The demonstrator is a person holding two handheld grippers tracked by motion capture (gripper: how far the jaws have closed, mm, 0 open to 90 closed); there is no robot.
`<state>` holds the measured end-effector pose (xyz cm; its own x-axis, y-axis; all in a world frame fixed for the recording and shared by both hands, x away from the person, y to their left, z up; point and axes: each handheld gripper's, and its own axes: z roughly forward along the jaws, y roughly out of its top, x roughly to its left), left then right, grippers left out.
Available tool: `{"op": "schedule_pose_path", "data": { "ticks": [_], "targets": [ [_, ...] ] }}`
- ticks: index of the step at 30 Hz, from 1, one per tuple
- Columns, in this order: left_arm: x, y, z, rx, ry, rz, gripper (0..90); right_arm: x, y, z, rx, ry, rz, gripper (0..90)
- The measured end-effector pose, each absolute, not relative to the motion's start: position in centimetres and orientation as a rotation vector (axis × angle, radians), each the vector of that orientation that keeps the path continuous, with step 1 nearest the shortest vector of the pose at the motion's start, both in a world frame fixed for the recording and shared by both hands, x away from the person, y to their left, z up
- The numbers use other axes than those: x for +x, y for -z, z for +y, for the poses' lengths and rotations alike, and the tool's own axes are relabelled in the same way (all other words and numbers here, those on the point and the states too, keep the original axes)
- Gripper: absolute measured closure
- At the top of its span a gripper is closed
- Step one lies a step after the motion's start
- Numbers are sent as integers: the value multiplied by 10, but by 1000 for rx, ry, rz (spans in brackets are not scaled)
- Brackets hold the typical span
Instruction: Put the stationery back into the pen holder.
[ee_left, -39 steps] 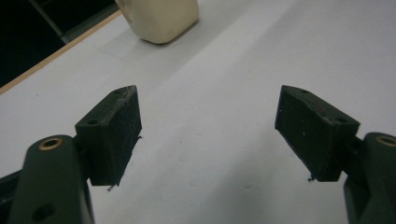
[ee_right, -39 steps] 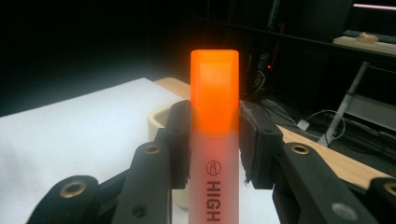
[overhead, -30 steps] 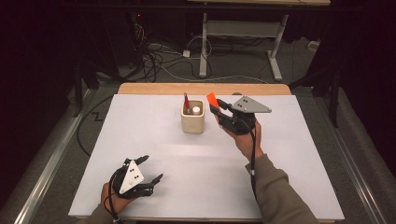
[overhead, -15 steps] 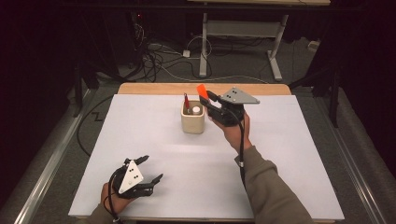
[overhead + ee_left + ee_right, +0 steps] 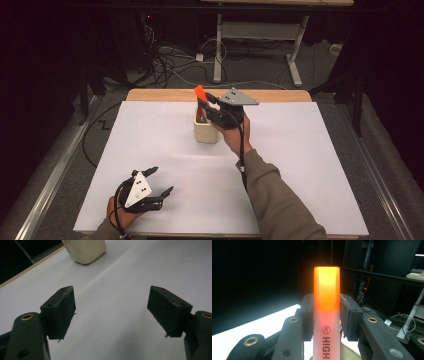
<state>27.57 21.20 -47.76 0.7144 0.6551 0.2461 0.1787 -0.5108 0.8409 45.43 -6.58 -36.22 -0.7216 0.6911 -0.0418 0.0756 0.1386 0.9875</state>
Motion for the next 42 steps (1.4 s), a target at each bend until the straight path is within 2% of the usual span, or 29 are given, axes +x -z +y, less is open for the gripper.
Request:
{"op": "schedule_pose_path", "data": {
  "ticks": [19, 42],
  "targets": [
    [276, 479, 214, 2060, -689, 640, 221, 479, 383, -44, 732, -1672, 1954, 672],
    [276, 479, 215, 2054, -683, 635, 220, 489, 399, -44, 773, -1668, 1982, 672]
  ]
}}
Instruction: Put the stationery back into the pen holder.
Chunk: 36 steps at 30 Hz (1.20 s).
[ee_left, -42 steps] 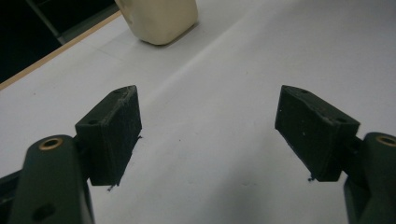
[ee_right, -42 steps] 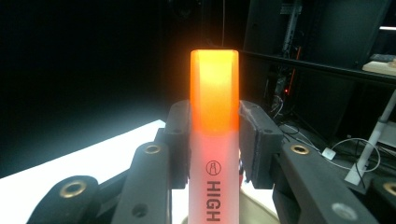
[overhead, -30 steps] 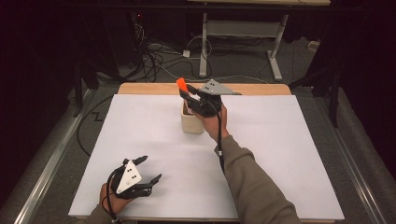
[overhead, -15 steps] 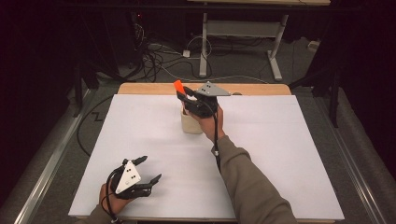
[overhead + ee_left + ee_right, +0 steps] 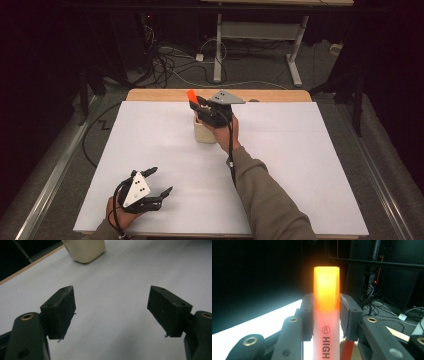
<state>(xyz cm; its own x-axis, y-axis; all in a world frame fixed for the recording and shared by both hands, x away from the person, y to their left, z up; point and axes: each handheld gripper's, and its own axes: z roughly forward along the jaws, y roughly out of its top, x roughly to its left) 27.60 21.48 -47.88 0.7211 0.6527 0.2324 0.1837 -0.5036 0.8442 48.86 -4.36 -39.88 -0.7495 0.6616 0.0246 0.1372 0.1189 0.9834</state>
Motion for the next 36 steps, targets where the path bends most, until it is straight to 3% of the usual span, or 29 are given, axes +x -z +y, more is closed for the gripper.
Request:
{"op": "schedule_pose_path", "data": {
  "ticks": [36],
  "targets": [
    [275, 479, 212, 2075, -694, 628, 220, 472, 417, -67, 727, -1494, 2063, 667]
  ]
}}
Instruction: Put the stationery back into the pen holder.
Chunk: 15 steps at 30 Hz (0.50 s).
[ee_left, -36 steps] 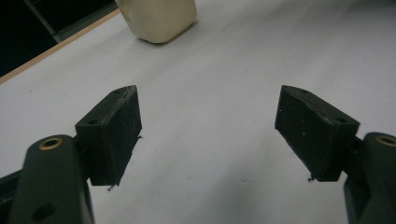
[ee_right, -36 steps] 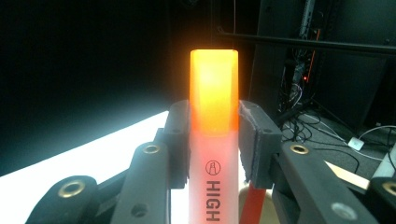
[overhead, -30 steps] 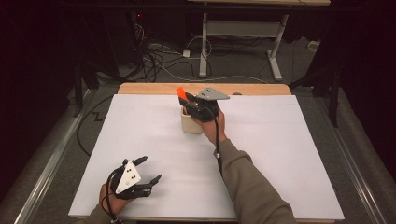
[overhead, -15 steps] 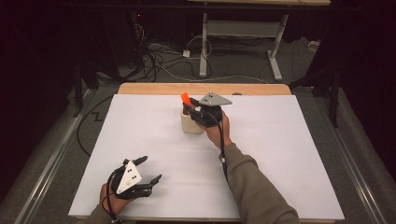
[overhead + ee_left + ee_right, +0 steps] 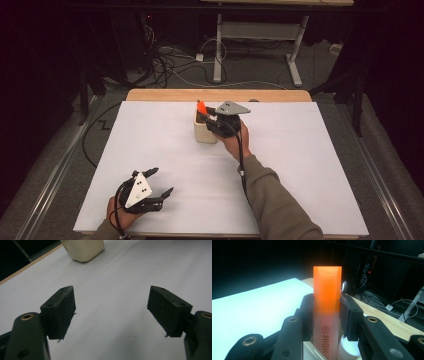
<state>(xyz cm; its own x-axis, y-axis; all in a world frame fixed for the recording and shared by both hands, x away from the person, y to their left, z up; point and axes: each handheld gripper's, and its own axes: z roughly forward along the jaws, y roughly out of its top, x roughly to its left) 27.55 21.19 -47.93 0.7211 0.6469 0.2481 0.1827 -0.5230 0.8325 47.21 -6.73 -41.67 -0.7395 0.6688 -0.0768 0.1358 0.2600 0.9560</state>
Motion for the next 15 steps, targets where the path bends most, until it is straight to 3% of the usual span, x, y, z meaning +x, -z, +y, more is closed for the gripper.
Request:
{"op": "schedule_pose_path", "data": {
  "ticks": [15],
  "targets": [
    [275, 479, 212, 2078, -690, 625, 220, 470, 419, -69, 723, -1461, 2073, 635]
  ]
}}
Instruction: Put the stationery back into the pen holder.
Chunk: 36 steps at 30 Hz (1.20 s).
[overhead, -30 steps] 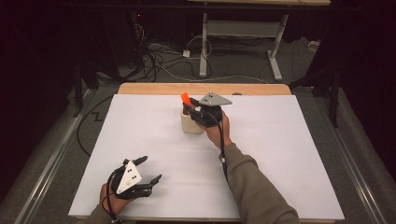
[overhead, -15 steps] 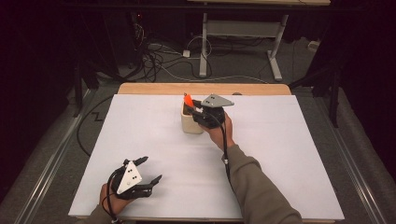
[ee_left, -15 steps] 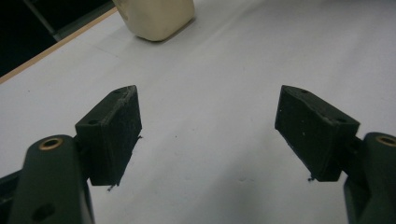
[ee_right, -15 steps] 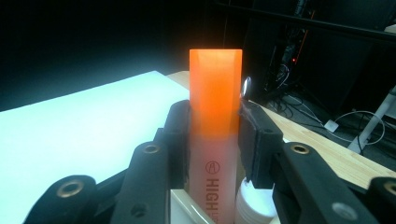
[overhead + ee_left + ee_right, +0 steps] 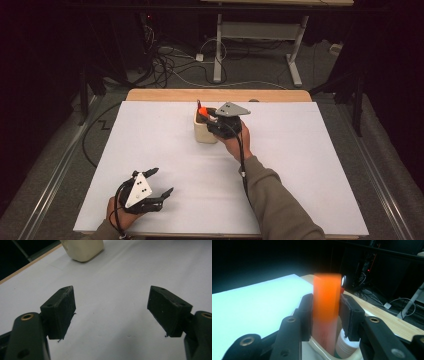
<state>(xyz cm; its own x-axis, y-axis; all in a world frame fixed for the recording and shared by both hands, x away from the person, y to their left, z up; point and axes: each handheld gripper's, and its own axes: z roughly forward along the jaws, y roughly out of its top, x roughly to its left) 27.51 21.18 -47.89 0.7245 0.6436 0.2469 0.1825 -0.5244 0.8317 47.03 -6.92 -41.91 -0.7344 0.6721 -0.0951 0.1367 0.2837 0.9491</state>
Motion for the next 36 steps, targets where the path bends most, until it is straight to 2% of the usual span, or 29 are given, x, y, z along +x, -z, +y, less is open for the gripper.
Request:
{"op": "schedule_pose_path", "data": {
  "ticks": [36],
  "targets": [
    [274, 478, 211, 2082, -695, 615, 220, 457, 400, -96, 702, -1363, 2048, 555]
  ]
}}
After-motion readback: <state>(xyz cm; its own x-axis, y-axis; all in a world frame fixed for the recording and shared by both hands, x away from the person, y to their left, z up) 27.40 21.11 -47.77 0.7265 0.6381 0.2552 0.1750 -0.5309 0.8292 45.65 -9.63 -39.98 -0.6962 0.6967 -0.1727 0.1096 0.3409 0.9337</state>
